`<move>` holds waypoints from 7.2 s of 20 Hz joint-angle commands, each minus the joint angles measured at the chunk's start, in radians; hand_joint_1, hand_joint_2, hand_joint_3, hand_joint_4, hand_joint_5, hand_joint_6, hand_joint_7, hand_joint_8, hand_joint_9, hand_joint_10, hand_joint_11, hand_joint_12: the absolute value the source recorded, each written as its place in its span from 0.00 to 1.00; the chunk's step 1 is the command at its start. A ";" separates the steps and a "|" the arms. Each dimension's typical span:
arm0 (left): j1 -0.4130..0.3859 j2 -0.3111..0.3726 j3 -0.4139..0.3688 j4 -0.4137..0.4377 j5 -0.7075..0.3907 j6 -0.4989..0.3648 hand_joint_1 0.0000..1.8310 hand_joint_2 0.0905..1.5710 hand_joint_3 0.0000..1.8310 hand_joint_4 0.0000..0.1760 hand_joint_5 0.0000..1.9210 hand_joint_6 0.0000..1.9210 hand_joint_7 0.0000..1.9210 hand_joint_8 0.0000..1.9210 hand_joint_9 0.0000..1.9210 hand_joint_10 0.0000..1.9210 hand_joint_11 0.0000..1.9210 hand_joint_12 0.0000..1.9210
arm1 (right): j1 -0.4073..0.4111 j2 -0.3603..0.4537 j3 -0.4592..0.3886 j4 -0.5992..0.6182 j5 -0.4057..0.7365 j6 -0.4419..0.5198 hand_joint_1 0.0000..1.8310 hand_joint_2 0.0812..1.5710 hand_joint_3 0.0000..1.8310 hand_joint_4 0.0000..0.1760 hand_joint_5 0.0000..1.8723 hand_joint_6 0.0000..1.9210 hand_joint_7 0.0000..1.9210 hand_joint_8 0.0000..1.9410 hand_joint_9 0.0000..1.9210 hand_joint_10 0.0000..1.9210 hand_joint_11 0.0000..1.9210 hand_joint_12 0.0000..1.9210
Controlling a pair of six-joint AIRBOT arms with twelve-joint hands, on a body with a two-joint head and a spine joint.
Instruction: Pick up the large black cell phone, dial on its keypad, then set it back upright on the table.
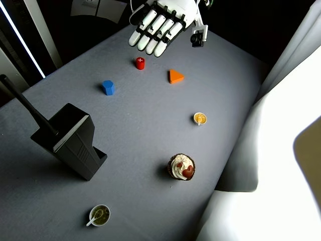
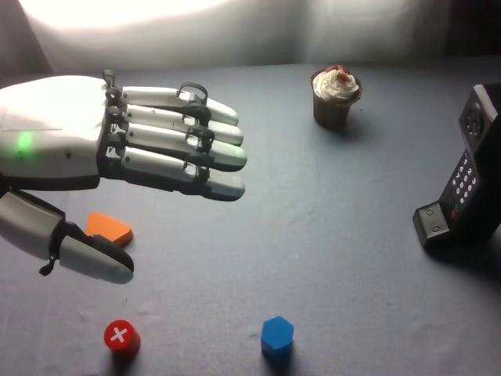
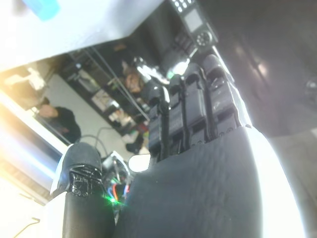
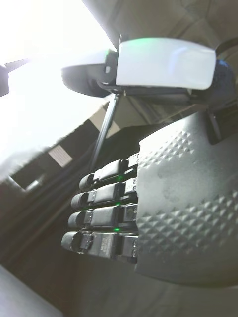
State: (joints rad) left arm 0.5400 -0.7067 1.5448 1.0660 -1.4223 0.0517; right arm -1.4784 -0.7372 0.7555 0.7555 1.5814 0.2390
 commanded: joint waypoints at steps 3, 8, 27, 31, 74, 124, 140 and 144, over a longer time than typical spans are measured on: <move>-0.022 0.004 -0.007 -0.110 -0.053 0.000 0.07 0.76 0.00 0.18 0.13 0.00 0.11 0.00 0.08 0.00 0.00 0.14 | 0.099 -0.030 0.060 -0.006 0.019 -0.030 0.44 0.58 0.00 0.00 0.00 0.00 0.00 0.00 0.00 0.00 0.00 0.02; -0.025 0.003 0.000 -0.125 -0.056 -0.010 0.07 0.76 0.00 0.18 0.13 0.00 0.12 0.00 0.09 0.00 0.00 0.17 | 0.234 -0.058 0.111 -0.106 -0.077 -0.086 0.46 0.58 0.00 0.00 0.00 0.00 0.00 0.00 0.00 0.00 0.00 0.00; -0.026 0.003 0.024 -0.151 -0.073 -0.030 0.08 0.76 0.00 0.22 0.13 0.00 0.10 0.00 0.06 0.00 0.00 0.15 | 0.558 -0.097 0.127 -0.252 -0.261 -0.187 0.44 0.56 0.00 0.00 0.00 0.00 0.00 0.00 0.00 0.00 0.00 0.00; -0.026 0.003 0.025 -0.153 -0.074 -0.031 0.08 0.76 0.00 0.22 0.15 0.00 0.11 0.00 0.07 0.00 0.00 0.19 | 0.582 -0.105 0.126 -0.254 -0.278 -0.192 0.46 0.56 0.00 0.00 0.00 0.00 0.00 0.00 0.00 0.00 0.00 0.00; -0.053 -0.005 0.030 -0.108 -0.015 -0.095 0.35 0.82 0.00 0.32 0.09 0.00 0.19 0.00 0.25 0.02 0.00 0.53 | 0.956 -0.114 0.245 -0.499 -0.445 -0.137 0.74 0.72 0.00 0.00 0.48 0.50 0.42 0.64 0.46 0.72 0.45 0.77; -0.182 -0.241 -0.036 -0.202 0.527 0.064 0.71 0.83 0.00 0.89 0.00 0.00 0.32 0.86 0.42 1.00 0.34 1.00 | 1.132 -0.215 0.288 -0.500 -0.518 -0.213 0.75 0.71 0.00 0.00 0.48 0.49 0.46 0.56 0.48 0.71 0.46 0.78; -0.121 -0.144 -0.043 -0.221 0.523 0.057 0.70 0.83 0.00 0.86 0.00 0.00 0.31 0.87 0.41 1.00 0.33 1.00 | 1.132 -0.211 0.274 -0.500 -0.513 -0.215 0.75 0.71 0.00 0.00 0.49 0.50 0.44 0.59 0.48 0.70 0.46 0.75; -0.153 -0.186 -0.061 -0.225 0.543 0.057 0.70 0.83 0.00 0.84 0.00 0.00 0.31 0.88 0.42 1.00 0.36 1.00 | 1.132 -0.211 0.275 -0.500 -0.513 -0.215 0.75 0.72 0.00 0.00 0.48 0.52 0.42 0.61 0.47 0.70 0.47 0.73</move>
State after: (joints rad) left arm 0.4137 -0.8928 1.4899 0.9012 -0.7998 0.1047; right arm -0.3641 -0.9611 1.0290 0.2577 0.9211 0.0029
